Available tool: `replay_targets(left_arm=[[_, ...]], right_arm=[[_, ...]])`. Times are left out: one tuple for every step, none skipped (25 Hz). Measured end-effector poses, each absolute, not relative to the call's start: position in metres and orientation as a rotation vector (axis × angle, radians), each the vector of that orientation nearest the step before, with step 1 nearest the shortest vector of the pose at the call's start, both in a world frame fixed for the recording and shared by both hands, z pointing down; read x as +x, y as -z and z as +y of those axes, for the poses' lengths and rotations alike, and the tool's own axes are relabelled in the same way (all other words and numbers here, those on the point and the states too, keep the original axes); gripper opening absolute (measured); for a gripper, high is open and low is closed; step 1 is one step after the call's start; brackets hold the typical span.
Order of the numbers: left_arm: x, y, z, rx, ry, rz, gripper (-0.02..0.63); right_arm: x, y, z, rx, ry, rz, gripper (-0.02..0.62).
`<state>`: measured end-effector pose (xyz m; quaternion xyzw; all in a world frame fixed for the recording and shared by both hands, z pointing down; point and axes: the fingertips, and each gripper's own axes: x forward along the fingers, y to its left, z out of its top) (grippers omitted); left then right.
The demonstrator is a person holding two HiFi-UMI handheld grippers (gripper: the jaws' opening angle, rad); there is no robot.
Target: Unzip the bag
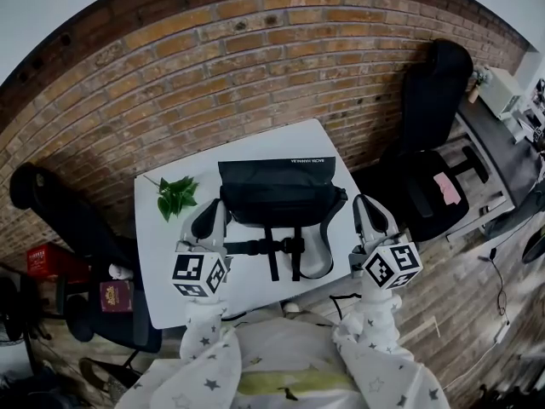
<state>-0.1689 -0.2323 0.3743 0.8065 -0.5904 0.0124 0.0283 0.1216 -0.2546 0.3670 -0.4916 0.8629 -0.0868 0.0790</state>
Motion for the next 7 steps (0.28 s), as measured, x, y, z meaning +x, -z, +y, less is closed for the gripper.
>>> replay_targets(left_arm=[[-0.1691, -0.3745, -0.2322, 2.488, -0.038, -1.822, -0.002], [-0.1693, -0.3745, -0.2322, 2.487, -0.037, -1.821, -0.002], [-0.1695, -0.3745, -0.2324, 2.486, -0.036, -1.821, -0.002], [-0.1697, -0.3743, -0.2328, 2.484, -0.035, -1.821, -0.002], [-0.1699, -0.3741, -0.2334, 2.484, -0.034, -1.822, -0.002], [-0.17, -0.3737, -0.2339, 2.484, -0.033, -1.823, -0.002], [-0.1702, -0.3734, -0.2345, 2.483, -0.032, -1.823, -0.002]], right_arm=[[0.1217, -0.367, -0.2543, -1.474, 0.258, 2.582, 0.009], [0.1218, -0.367, -0.2541, -1.477, 0.256, 2.582, 0.009], [0.1219, -0.3668, -0.2541, -1.48, 0.254, 2.581, 0.009], [0.1222, -0.3664, -0.2542, -1.483, 0.251, 2.581, 0.009], [0.1226, -0.3659, -0.2545, -1.486, 0.249, 2.58, 0.009], [0.1231, -0.3655, -0.2549, -1.489, 0.246, 2.579, 0.009], [0.1235, -0.365, -0.2553, -1.493, 0.244, 2.578, 0.009]])
